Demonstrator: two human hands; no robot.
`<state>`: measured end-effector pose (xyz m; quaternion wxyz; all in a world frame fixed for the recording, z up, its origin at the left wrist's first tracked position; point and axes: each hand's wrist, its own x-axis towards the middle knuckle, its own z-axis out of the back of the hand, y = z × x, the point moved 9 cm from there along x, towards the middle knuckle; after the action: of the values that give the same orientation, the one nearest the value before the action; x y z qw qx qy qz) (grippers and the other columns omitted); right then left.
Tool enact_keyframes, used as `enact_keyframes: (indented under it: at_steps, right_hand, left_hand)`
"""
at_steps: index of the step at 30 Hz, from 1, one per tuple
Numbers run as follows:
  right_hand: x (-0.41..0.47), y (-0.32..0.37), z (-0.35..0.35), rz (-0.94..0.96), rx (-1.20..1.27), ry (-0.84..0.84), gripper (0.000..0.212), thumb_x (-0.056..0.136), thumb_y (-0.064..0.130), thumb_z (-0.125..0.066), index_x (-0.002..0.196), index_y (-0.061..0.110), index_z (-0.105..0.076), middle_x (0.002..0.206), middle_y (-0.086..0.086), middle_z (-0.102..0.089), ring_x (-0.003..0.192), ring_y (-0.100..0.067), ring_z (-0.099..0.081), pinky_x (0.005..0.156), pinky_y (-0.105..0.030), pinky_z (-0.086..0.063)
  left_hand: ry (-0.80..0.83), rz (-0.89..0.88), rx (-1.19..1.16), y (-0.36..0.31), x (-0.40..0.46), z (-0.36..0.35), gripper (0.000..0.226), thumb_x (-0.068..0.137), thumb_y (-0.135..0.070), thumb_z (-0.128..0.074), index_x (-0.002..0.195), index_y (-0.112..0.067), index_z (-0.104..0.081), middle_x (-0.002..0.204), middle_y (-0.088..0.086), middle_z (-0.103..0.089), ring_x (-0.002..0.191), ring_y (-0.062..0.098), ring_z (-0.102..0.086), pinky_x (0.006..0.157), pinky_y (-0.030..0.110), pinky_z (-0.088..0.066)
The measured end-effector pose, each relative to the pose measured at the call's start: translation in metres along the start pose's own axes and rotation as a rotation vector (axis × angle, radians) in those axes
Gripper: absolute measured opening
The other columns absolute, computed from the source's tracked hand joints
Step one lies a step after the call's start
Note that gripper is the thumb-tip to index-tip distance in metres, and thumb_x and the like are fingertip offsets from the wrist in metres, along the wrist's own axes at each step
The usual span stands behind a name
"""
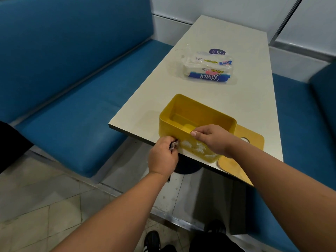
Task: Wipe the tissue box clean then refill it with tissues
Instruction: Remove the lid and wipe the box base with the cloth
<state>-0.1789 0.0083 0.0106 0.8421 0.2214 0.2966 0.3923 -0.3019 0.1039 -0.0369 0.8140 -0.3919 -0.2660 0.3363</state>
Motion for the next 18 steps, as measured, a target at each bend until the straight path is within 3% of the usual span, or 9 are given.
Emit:
enact_keyframes:
  at_steps: [3, 6, 11, 15, 18]
  right_hand:
    - [-0.001, 0.0, -0.001, 0.0, -0.008, 0.006, 0.04, 0.099, 0.042, -0.043, 0.125, 0.017, -0.062, 0.123, -0.001, -0.061, 0.111, -0.019, -0.054, 0.092, -0.031, -0.04]
    - [-0.001, 0.0, 0.0, 0.007, -0.022, 0.006, 0.04, 0.099, 0.042, -0.043, 0.122, 0.016, -0.063, 0.114, 0.003, -0.06, 0.105, -0.016, -0.053, 0.087, -0.029, -0.039]
    - [0.0, 0.0, -0.001, 0.017, -0.026, 0.004, 0.04, 0.099, 0.042, -0.042, 0.121, 0.016, -0.063, 0.111, 0.005, -0.058, 0.104, -0.015, -0.053, 0.086, -0.029, -0.038]
    - [-0.001, 0.002, 0.0, 0.018, -0.03, 0.005, 0.038, 0.099, 0.042, -0.042, 0.113, 0.016, -0.066, 0.105, 0.003, -0.062, 0.097, -0.018, -0.056, 0.083, -0.032, -0.043]
    - [-0.002, 0.001, 0.0, 0.014, -0.029, 0.009, 0.04, 0.099, 0.043, -0.042, 0.121, 0.017, -0.063, 0.119, -0.001, -0.062, 0.107, -0.019, -0.055, 0.09, -0.033, -0.043]
  left_hand:
    - [0.012, 0.051, 0.048, 0.009, 0.001, 0.001, 0.009, 0.092, -0.024, -0.061, 0.095, -0.017, -0.066, 0.094, 0.001, -0.065, 0.083, 0.022, -0.061, 0.071, 0.033, -0.052]
    - [-0.012, -0.061, -0.065, -0.009, -0.002, 0.002, 0.004, 0.089, -0.018, -0.064, 0.091, -0.015, -0.067, 0.089, 0.0, -0.065, 0.079, 0.02, -0.06, 0.068, 0.032, -0.052]
    - [0.031, 0.01, 0.02, 0.004, -0.001, -0.005, 0.007, 0.091, -0.02, -0.062, 0.094, -0.016, -0.067, 0.095, 0.002, -0.065, 0.083, 0.022, -0.06, 0.071, 0.034, -0.052]
    - [-0.033, -0.076, -0.067, -0.011, -0.004, 0.001, 0.004, 0.09, -0.018, -0.064, 0.092, -0.016, -0.067, 0.089, -0.002, -0.064, 0.078, 0.015, -0.058, 0.067, 0.028, -0.05]
    - [-0.006, 0.046, -0.019, 0.006, -0.001, -0.001, 0.007, 0.092, -0.023, -0.061, 0.093, -0.019, -0.065, 0.09, -0.001, -0.064, 0.081, 0.019, -0.059, 0.07, 0.033, -0.052]
